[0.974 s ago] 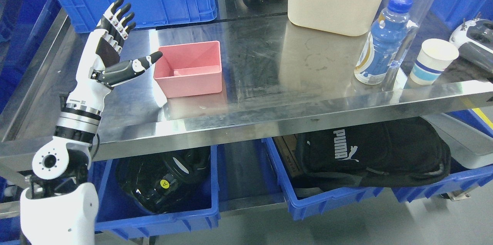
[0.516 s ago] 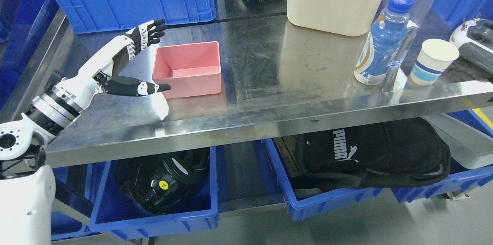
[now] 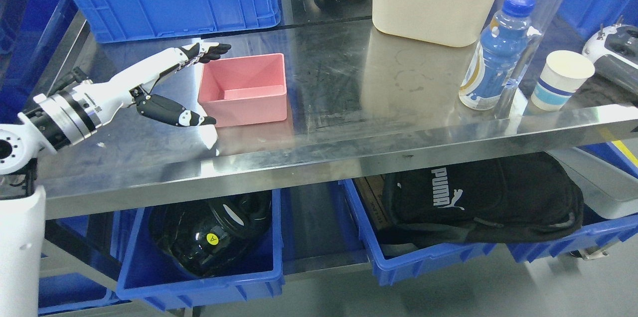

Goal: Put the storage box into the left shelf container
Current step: 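Reach the left hand toward the rim of the pink box, then hook the left hand fingers over the pink box's near wall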

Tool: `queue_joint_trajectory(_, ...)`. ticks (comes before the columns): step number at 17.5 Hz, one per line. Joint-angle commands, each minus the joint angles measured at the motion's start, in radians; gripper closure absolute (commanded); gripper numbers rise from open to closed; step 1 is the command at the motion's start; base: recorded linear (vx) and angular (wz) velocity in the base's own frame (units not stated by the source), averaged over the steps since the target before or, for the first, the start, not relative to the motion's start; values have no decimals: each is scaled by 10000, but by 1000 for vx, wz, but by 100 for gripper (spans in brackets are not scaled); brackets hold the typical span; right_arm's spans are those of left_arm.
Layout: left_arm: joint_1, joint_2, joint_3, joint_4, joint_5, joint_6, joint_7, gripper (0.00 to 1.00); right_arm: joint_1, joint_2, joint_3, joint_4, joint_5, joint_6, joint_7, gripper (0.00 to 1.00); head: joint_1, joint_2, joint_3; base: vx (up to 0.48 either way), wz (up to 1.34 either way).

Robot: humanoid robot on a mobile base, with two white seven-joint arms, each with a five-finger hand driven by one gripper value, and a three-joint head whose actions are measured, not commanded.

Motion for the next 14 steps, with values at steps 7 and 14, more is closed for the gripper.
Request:
queue_joint_trajectory(7,-2416,-267,-4001,1533,-734,976,-867,12,0,-175,0,0,77,-8,3415,0,0,0,0,0,0)
queue_joint_trajectory(14,-2401,-528,-4616,2224,-1730,1038,-1006,12,0,-175,0,0,77,-8,3415,0,0,0,0,0,0)
